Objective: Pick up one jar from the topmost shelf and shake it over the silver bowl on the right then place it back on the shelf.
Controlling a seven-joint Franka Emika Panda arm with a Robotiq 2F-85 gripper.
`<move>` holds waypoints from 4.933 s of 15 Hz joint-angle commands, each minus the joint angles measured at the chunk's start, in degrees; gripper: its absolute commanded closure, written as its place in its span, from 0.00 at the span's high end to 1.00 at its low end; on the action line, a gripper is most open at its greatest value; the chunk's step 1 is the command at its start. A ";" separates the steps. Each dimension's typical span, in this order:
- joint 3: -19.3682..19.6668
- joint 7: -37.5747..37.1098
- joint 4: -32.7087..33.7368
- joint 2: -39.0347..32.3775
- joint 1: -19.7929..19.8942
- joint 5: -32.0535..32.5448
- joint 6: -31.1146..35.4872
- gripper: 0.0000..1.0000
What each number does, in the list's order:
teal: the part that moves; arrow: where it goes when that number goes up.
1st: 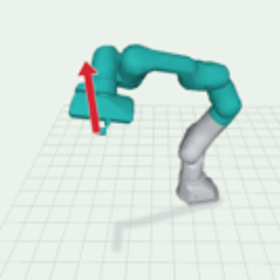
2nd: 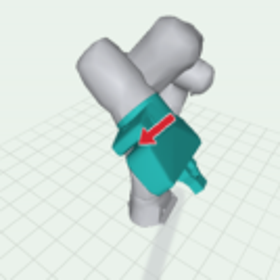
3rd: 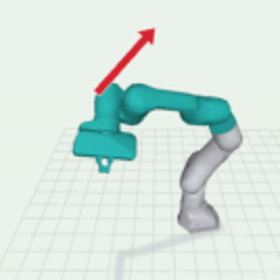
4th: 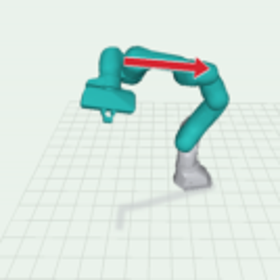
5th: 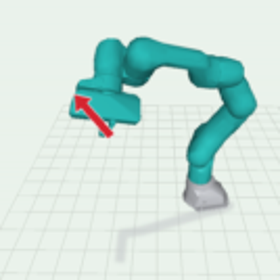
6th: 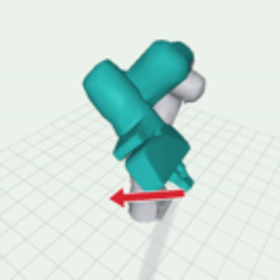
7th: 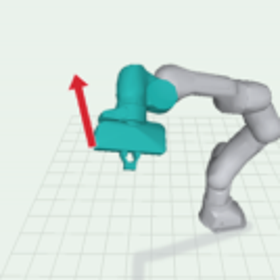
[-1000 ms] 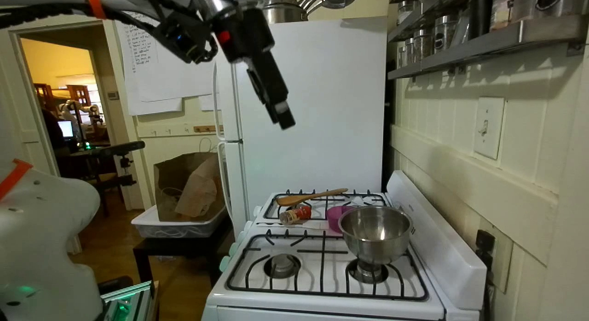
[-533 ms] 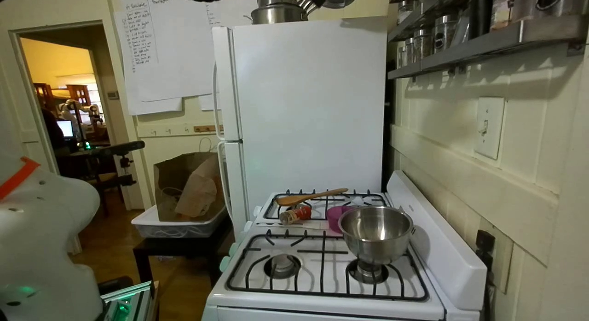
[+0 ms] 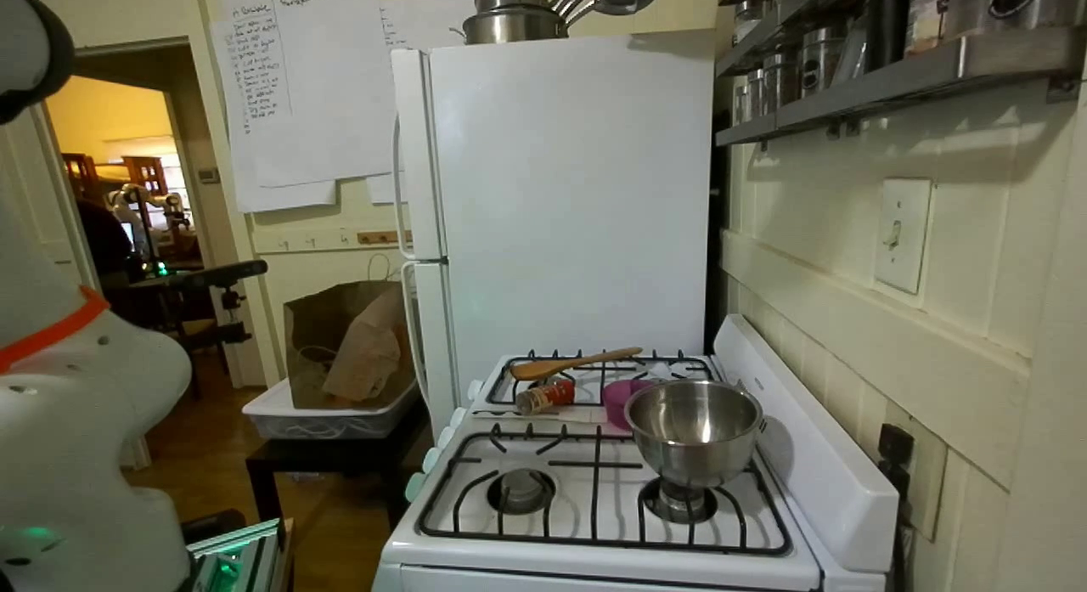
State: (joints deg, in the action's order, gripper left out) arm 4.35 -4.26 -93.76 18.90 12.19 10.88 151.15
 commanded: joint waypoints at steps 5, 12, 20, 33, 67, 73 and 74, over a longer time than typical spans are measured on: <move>0.04 -2.86 5.79 -4.21 1.64 2.17 0.28 1.00; 1.32 -6.01 10.71 -9.36 1.85 1.33 4.84 1.00; 1.89 -6.77 15.19 -16.20 2.59 -1.04 13.34 0.63; 3.23 -5.97 19.59 -22.87 2.97 -2.88 20.08 0.62; 2.74 -5.91 24.51 -22.33 2.37 -3.55 22.87 0.23; -0.04 0.47 16.24 -10.35 0.08 -7.79 11.82 0.23; -0.22 0.84 15.36 -8.66 -0.62 -9.81 10.12 0.23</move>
State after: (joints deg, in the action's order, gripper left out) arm 6.21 -8.39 -70.71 1.28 14.26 7.64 167.80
